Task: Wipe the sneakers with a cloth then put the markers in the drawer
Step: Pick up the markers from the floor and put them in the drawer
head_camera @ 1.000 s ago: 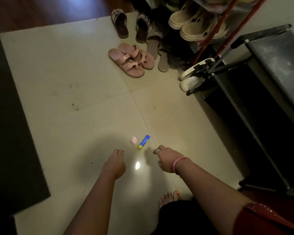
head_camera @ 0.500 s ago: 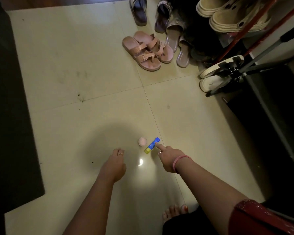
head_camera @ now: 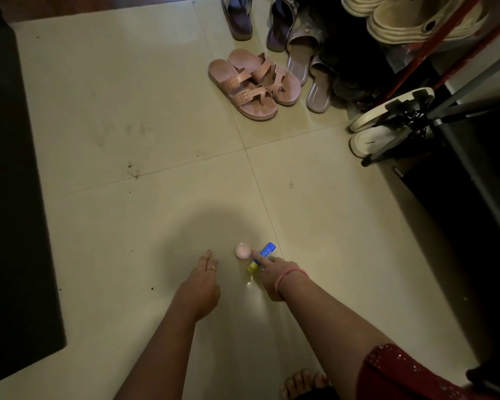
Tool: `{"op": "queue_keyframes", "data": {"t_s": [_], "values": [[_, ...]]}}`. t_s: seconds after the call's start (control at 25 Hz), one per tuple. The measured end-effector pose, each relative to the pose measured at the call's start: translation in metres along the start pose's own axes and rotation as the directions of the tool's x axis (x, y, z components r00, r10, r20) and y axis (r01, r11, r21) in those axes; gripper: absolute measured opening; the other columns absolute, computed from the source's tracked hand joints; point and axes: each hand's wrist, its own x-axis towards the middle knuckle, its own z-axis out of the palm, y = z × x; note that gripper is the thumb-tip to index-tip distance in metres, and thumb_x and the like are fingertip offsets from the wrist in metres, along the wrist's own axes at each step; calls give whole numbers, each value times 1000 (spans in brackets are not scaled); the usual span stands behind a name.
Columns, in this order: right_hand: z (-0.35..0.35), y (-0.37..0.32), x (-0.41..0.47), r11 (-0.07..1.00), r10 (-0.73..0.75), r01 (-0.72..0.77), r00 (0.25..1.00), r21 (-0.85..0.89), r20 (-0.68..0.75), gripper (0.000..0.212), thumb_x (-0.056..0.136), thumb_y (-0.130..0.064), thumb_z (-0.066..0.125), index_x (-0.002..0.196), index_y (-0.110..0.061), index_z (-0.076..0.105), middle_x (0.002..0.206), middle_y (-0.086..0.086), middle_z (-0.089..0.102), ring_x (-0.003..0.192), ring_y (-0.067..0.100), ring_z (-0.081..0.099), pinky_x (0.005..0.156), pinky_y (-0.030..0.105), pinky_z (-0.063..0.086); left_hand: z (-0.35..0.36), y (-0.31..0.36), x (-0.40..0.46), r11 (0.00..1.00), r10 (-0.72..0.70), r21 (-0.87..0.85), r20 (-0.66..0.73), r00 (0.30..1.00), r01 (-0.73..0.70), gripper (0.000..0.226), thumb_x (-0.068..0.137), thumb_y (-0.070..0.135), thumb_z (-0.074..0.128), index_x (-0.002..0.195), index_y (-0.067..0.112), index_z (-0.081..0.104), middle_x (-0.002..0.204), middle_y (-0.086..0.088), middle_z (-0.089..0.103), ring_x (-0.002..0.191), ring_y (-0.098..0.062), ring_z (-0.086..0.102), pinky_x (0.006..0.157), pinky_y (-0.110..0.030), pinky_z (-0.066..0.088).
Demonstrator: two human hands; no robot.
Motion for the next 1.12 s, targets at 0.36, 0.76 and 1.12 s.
{"op": "queue_keyframes", "data": {"t_s": [0.36, 0.76, 1.12], "values": [[45, 24, -55, 938, -144, 145, 989, -314, 25, 39, 93, -7, 35, 130, -4, 47, 151, 16, 11, 128, 34, 32, 96, 43, 35, -8, 38, 26, 941, 199, 289, -47, 979, -178, 65, 93, 10, 41, 153, 17, 16, 161, -3, -20, 150, -25, 2, 115, -43, 27], [32, 80, -103, 992, -89, 68, 972, -102, -217, 10, 81, -20, 65, 82, -10, 65, 100, 6, 49, 72, 22, 51, 64, 34, 52, 18, 64, 28, 953, 103, 291, -41, 994, -86, 38, 100, 5, 32, 134, 8, 47, 156, -13, 14, 133, -32, 34, 106, -39, 37], [-9, 117, -196, 831, 268, -55, 912, 554, -310, 18, 84, -10, 67, 76, -27, 70, 96, -6, 49, 75, 12, 57, 74, 16, 48, 36, 85, -30, 965, -99, -253, -112, 989, 68, 43, 89, 19, 61, 130, 15, 53, 116, -9, 39, 91, -26, 60, 82, -28, 47]]}}
